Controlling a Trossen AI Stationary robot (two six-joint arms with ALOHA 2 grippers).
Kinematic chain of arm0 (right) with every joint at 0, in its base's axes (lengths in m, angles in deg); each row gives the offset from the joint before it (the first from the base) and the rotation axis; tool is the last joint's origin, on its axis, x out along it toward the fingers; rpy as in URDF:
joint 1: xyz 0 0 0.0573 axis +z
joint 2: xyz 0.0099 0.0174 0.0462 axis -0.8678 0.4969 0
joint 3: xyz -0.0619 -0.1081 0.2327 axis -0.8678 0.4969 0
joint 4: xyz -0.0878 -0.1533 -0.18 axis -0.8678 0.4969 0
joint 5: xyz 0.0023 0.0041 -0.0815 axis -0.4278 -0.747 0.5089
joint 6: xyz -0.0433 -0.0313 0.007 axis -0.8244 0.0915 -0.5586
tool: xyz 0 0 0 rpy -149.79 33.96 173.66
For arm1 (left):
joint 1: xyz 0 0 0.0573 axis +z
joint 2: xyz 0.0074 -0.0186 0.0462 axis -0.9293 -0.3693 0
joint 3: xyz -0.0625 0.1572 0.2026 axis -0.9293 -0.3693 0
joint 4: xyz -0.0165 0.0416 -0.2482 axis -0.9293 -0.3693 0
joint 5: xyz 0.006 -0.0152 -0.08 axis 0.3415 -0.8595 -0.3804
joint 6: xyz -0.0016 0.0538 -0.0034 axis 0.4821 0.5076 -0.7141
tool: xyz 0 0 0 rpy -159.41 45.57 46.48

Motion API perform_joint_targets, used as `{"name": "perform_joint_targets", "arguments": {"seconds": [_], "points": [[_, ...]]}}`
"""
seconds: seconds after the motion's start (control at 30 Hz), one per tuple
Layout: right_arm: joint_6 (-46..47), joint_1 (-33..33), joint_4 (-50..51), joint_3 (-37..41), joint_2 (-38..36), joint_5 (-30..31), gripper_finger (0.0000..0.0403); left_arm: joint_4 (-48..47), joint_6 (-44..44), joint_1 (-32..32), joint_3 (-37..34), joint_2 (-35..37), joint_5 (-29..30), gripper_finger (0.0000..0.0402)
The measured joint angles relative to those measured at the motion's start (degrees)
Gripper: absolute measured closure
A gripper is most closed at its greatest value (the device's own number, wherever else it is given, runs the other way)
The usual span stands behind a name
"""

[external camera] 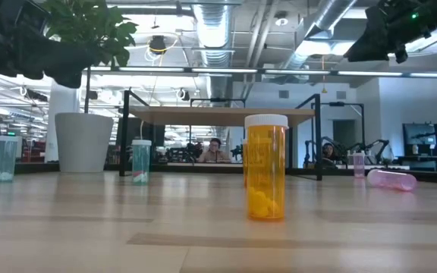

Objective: Pick and place medicine bottles onto shelf by color
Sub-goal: Put the left blue pill bottle on the shelf

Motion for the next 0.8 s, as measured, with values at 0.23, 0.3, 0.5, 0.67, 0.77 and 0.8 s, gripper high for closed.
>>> {"name": "perform_joint_targets", "arguments": {"seconds": [0.23, 0.3, 0.5, 0.67, 0.77, 0.8], "points": [[-0.01, -0.01, 0.00, -0.02, 0.00, -0.01, 0.0248, -0.02, -2.51, 0.00, -0.02, -0.01, -0.01, 0.0298], [-0.02, -0.01, 0.00, -0.02, 0.02, 0.00, 0.0248, -0.01, -2.85, 0.01, 0.00, -0.01, -0.01, 0.0298], [-0.04, -0.02, 0.00, 0.00, 0.02, -0.02, 0.0248, -0.01, -3.34, 0.00, -0.02, -0.01, -0.01, 0.0298], [-0.05, -0.02, 0.01, 0.00, 0.01, -0.02, 0.0248, 0.00, -5.04, 0.02, 0.00, 0.01, -0.01, 0.0298], [-0.07, -0.02, -0.02, -0.02, -0.01, -0.02, 0.0248, -0.02, -5.58, 0.00, 0.00, -0.02, -0.01, 0.0298], [-0.07, -0.02, -0.02, -0.02, 0.00, 0.00, 0.0248, -0.01, -5.54, 0.01, 0.00, -0.02, -0.01, 0.0298]]}}
